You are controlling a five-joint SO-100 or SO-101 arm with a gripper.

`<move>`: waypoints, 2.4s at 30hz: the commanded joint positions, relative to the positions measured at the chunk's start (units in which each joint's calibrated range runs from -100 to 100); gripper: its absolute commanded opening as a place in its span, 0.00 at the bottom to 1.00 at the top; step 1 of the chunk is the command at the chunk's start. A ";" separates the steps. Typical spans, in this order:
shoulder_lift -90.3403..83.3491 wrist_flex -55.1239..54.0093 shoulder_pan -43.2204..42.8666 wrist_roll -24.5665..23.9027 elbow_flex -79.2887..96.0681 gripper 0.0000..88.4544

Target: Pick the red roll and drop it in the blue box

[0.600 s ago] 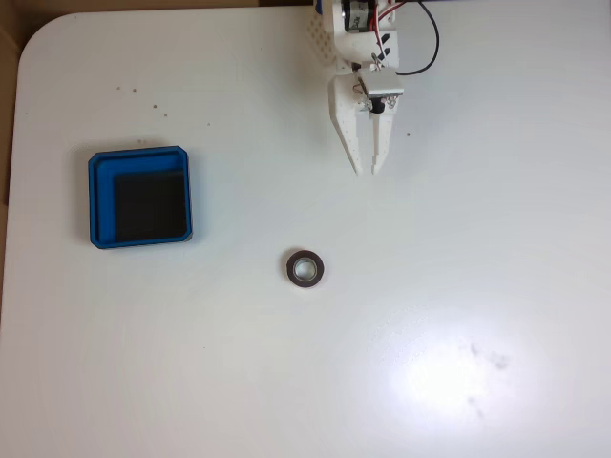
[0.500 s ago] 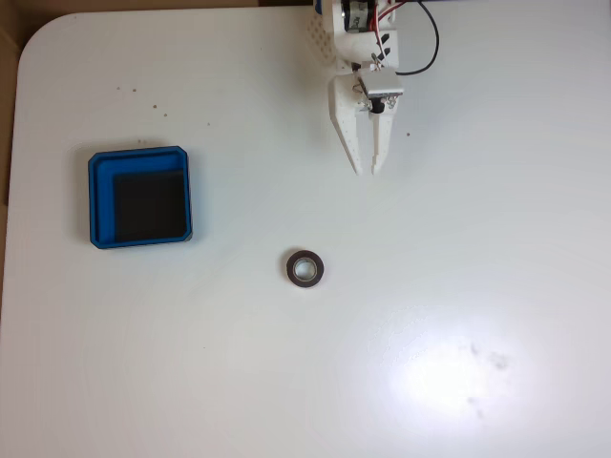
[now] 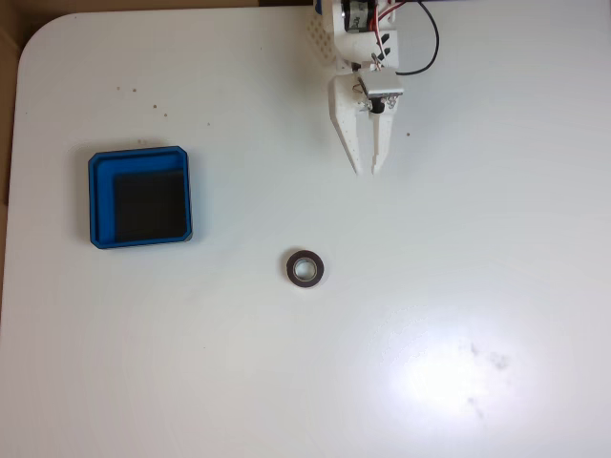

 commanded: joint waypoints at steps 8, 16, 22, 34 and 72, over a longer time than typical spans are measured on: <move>-0.61 -1.46 -0.19 0.21 0.90 0.02; -0.61 -1.46 -0.19 0.21 0.90 0.02; -0.44 -1.46 0.20 -0.05 0.81 0.02; -0.44 -1.37 11.53 0.12 0.81 0.02; 17.20 -1.29 14.85 0.82 -10.51 0.02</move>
